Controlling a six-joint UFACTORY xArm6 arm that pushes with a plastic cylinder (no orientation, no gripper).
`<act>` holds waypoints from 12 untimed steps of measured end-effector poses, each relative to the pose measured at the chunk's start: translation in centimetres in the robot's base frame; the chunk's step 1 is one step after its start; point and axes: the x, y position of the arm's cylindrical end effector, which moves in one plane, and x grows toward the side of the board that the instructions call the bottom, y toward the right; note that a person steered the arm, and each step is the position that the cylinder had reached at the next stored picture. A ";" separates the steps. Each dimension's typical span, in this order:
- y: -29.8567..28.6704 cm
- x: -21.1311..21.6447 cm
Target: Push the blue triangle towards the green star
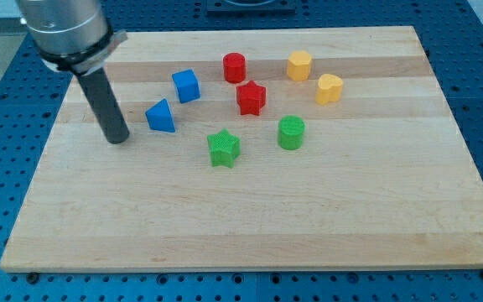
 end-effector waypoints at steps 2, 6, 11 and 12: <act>-0.9 -2.0; -0.4 -3.8; 11.4 -3.8; 11.8 -3.8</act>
